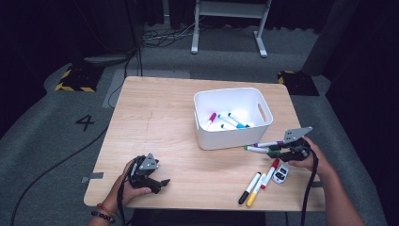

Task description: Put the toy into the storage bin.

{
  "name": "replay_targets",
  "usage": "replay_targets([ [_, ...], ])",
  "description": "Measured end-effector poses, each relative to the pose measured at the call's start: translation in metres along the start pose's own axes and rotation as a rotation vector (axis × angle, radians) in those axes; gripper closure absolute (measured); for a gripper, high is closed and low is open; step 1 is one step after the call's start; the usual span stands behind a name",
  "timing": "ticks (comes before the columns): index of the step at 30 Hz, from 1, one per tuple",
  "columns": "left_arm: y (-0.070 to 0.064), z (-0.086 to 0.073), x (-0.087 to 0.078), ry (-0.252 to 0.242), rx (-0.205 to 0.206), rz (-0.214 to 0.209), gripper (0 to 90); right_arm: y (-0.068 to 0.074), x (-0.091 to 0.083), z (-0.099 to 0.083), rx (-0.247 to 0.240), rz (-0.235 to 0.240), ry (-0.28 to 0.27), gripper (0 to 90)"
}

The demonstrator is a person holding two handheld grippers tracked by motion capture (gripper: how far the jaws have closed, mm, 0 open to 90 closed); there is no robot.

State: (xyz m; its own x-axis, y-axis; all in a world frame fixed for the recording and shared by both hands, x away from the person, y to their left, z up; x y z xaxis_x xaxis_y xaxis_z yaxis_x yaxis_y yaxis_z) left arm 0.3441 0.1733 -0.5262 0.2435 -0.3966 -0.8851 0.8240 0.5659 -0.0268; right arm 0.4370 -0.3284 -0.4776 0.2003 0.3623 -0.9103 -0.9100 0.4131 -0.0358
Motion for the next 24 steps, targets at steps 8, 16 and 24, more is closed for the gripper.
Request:
replay_targets([
  [8, 0.0, 0.0, 0.0, 0.0, -0.002, -0.001, 13.1, -0.014, 0.016, -0.006, 0.026, 0.013, 0.033, 63.0],
  [16, 0.0, 0.0, 0.0, 0.0, -0.002, 0.0, 13.1, -0.015, 0.016, -0.003, 0.041, -0.028, -0.003, 57.9],
  [24, 0.0, 0.0, 0.0, 0.0, -0.002, -0.001, 13.1, -0.017, 0.016, -0.002, 0.042, -0.05, -0.018, 57.5],
])
Point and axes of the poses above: each handheld gripper's, and its own axes: x roughly forward along the jaws, z roughly out of its top, y roughly to its left, the point moved 3 cm from there along x, roughly forward along the jaws, and after that the axes turned 15 degrees about y, right-handed, at the moved point
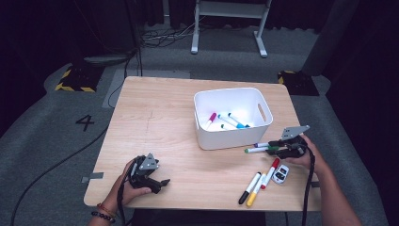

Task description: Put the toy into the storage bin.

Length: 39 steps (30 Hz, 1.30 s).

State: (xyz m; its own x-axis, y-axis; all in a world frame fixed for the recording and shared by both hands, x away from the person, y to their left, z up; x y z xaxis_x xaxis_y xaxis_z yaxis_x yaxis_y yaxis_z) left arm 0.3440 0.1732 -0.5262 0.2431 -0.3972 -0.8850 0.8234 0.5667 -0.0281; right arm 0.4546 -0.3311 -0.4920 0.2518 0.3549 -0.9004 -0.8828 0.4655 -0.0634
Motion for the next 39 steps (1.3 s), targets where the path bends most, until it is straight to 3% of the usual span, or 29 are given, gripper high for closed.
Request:
replay_targets([
  [2, 0.0, 0.0, 0.0, 0.0, 0.0, 0.0, 13.1, -0.001, -0.002, 0.001, -0.002, -0.018, -0.016, 56.8],
  [5, 0.0, 0.0, 0.0, 0.0, 0.0, 0.0, 13.1, -0.003, 0.002, 0.0, 0.01, -0.003, 0.016, 57.3],
  [12, 0.0, 0.0, 0.0, 0.0, 0.0, 0.0, 13.1, 0.001, 0.009, -0.003, -0.02, 0.056, 0.069, 64.8],
  [15, 0.0, 0.0, 0.0, 0.0, 0.0, 0.0, 13.1, 0.003, 0.013, -0.002, -0.045, 0.064, 0.079, 71.7],
  [20, 0.0, 0.0, 0.0, 0.0, 0.0, 0.0, 13.2, 0.007, 0.015, 0.003, -0.068, 0.07, 0.081, 73.2],
  [24, 0.0, 0.0, 0.0, 0.0, 0.0, 0.0, 13.2, 0.009, 0.018, 0.01, -0.138, 0.072, 0.089, 73.9],
  [27, 0.0, 0.0, 0.0, 0.0, 0.0, 0.0, 13.1, 0.011, 0.019, 0.015, -0.16, 0.075, 0.099, 74.1],
  [31, 0.0, 0.0, 0.0, 0.0, 0.0, 0.0, 13.1, 0.015, 0.017, 0.021, -0.188, 0.089, 0.077, 74.3],
  [33, 0.0, 0.0, 0.0, 0.0, 0.0, 0.0, 13.1, 0.019, 0.013, 0.025, -0.188, 0.101, 0.035, 74.3],
  [37, 0.0, 0.0, 0.0, 0.0, 0.0, 0.0, 13.2, 0.032, 0.004, 0.034, -0.211, 0.078, -0.012, 74.3],
  [39, 0.0, 0.0, 0.0, 0.0, 0.0, 0.0, 13.1, 0.037, -0.001, 0.036, -0.217, 0.089, -0.026, 74.3],
])
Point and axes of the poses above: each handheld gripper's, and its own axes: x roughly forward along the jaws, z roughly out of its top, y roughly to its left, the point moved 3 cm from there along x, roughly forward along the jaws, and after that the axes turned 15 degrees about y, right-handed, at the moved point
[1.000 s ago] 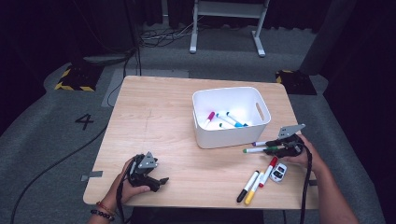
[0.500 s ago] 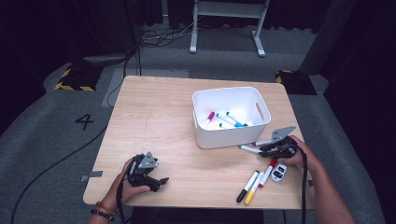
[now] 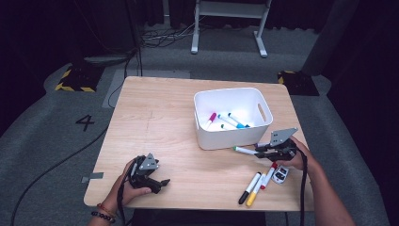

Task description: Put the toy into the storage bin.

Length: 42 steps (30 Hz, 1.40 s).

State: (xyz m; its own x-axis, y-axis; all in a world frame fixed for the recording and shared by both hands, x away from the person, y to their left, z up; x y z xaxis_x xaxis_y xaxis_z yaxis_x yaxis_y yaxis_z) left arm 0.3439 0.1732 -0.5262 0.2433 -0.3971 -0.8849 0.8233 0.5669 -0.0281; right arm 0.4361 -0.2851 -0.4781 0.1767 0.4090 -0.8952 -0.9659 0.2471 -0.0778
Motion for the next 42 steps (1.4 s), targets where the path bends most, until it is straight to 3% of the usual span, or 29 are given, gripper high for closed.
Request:
replay_targets([
  [6, 0.0, 0.0, 0.0, 0.0, 0.0, 0.0, 13.1, 0.018, -0.025, 0.015, -0.065, -0.009, -0.124, 74.3],
  [12, 0.0, 0.0, 0.0, 0.0, 0.001, 0.0, 13.1, 0.03, -0.052, 0.031, -0.122, -0.03, -0.175, 74.3],
  [18, 0.0, 0.0, 0.0, 0.0, 0.0, 0.0, 13.1, 0.032, -0.08, 0.053, -0.163, -0.079, -0.203, 74.3],
  [28, 0.0, 0.0, 0.0, 0.0, 0.001, 0.001, 13.1, 0.013, -0.106, 0.082, -0.163, -0.158, -0.213, 74.3],
  [34, 0.0, 0.0, 0.0, 0.0, 0.0, 0.0, 13.2, -0.003, -0.107, 0.098, -0.15, -0.179, -0.198, 74.3],
  [37, 0.0, 0.0, 0.0, 0.0, 0.0, 0.0, 13.2, -0.011, -0.104, 0.103, -0.129, -0.163, -0.21, 74.3],
  [42, 0.0, 0.0, 0.0, 0.0, 0.0, 0.0, 13.1, -0.025, -0.091, 0.11, -0.105, -0.161, -0.163, 74.3],
])
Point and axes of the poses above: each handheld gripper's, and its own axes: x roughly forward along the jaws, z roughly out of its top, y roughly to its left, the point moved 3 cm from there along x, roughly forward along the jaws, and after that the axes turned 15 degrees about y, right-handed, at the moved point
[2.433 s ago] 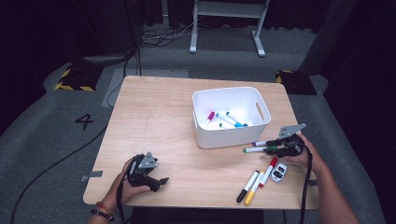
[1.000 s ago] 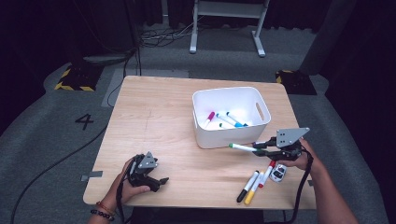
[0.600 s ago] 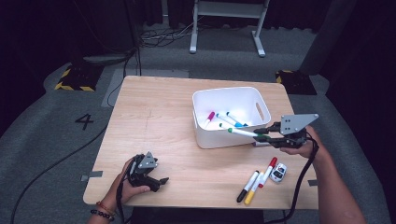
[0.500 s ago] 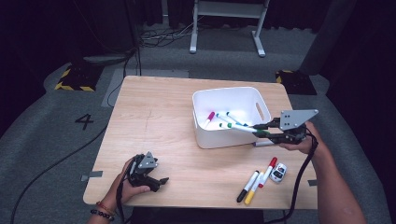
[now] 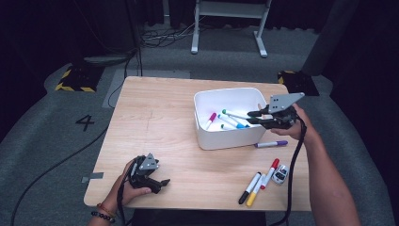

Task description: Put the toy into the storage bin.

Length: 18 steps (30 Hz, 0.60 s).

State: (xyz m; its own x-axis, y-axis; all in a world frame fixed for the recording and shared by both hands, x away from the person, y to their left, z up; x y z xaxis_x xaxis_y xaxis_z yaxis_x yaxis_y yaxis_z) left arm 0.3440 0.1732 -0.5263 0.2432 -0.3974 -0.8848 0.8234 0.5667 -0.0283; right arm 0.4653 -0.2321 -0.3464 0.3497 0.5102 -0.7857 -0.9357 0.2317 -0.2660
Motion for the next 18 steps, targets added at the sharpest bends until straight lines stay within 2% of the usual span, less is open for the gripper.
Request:
replay_targets([
  [7, 0.0, 0.0, 0.0, 0.001, 0.002, 0.001, 13.1, -0.013, 0.029, 0.006, 0.005, 0.025, 0.079, 74.3],
  [12, 0.0, 0.0, 0.0, 0.0, 0.002, 0.001, 13.2, -0.019, 0.047, 0.011, 0.015, 0.071, 0.109, 74.3],
  [18, 0.0, 0.0, 0.0, 0.0, 0.002, 0.001, 13.2, -0.024, 0.063, 0.015, 0.009, 0.107, 0.2, 74.2],
])
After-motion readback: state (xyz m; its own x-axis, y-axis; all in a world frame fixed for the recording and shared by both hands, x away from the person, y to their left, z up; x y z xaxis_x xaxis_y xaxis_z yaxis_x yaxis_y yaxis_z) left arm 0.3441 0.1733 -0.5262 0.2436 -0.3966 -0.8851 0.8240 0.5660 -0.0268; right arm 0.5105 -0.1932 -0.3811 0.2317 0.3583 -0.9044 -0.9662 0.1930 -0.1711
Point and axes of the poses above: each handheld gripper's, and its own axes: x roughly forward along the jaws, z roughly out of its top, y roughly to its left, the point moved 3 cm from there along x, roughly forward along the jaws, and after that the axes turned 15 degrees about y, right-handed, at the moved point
